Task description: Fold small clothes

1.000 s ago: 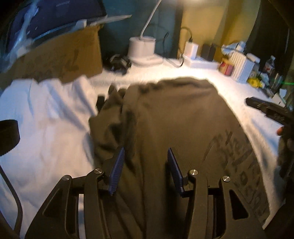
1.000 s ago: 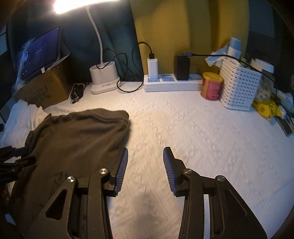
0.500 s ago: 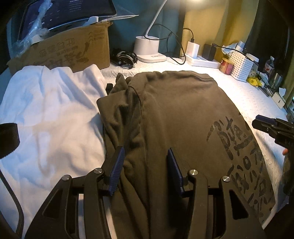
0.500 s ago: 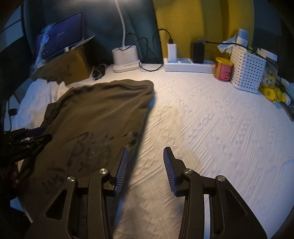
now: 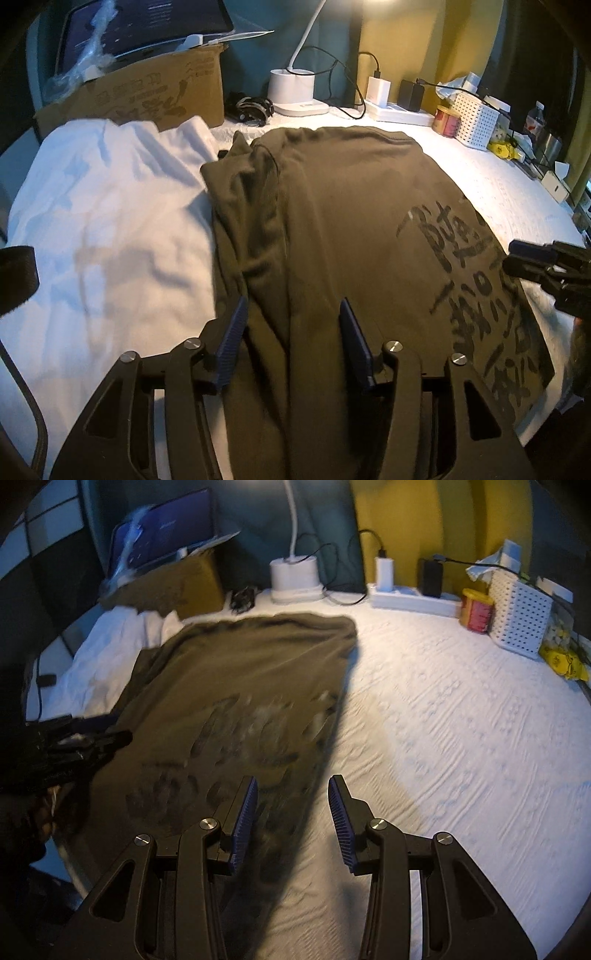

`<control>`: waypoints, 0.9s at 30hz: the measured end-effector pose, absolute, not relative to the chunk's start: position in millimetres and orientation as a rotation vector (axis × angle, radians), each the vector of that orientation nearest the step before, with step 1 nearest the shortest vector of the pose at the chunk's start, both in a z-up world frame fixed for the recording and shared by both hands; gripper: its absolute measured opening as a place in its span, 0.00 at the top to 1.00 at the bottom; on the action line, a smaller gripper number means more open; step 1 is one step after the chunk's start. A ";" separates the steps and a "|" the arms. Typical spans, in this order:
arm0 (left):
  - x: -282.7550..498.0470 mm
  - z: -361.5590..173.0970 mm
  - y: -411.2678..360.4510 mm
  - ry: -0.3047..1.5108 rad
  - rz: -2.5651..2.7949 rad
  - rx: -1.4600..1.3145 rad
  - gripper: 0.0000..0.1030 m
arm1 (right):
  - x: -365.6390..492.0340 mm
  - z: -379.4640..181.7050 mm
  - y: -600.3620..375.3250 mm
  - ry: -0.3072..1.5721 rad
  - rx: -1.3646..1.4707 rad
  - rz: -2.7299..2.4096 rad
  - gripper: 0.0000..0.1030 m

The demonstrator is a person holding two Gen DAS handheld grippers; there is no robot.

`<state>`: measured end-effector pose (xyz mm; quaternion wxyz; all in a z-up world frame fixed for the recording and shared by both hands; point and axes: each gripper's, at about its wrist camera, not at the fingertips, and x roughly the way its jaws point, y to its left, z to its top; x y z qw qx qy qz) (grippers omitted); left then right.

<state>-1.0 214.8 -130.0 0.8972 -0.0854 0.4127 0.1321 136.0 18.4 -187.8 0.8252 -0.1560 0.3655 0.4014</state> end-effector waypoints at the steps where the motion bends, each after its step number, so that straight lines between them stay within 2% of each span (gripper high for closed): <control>1: -4.8 -131.0 214.6 0.856 0.274 -0.185 0.47 | 132.0 -191.9 17.9 0.782 -0.339 0.858 0.61; 3: -10.8 -131.2 213.2 0.854 0.273 -0.192 0.47 | 122.9 -199.6 17.6 0.788 -0.361 0.861 0.75; 4: -12.6 -131.1 212.4 0.856 0.273 -0.192 0.47 | 117.7 -200.8 16.2 0.771 -0.367 0.860 0.76; 6: -17.1 -130.3 209.3 0.869 0.271 -0.190 0.47 | 108.3 -202.6 14.9 0.757 -0.385 0.872 0.84; 8: -19.8 -130.3 207.4 0.874 0.270 -0.191 0.47 | 103.2 -203.3 12.8 0.755 -0.385 0.877 0.86; 18: -33.0 -112.7 190.0 0.826 0.243 -0.175 0.47 | 91.4 -202.6 -2.8 0.769 -0.359 0.888 0.86; 20: -31.6 -104.5 178.9 0.803 0.214 -0.146 0.44 | 90.1 -202.6 -7.2 0.783 -0.341 0.897 0.86; 22: -29.3 -96.8 167.8 0.777 0.191 -0.114 0.34 | 89.7 -201.6 -14.2 0.813 -0.332 0.929 0.86; 25: -28.8 -82.8 145.1 0.705 0.143 -0.058 0.33 | 86.3 -196.4 -26.4 0.822 -0.328 0.946 0.86; 26: -28.0 -80.5 139.0 0.693 0.130 -0.044 0.33 | 86.4 -193.8 -32.5 0.820 -0.325 0.939 0.83; 27: -26.5 -79.1 133.4 0.687 0.125 -0.032 0.33 | 86.4 -191.5 -37.2 0.816 -0.323 0.932 0.71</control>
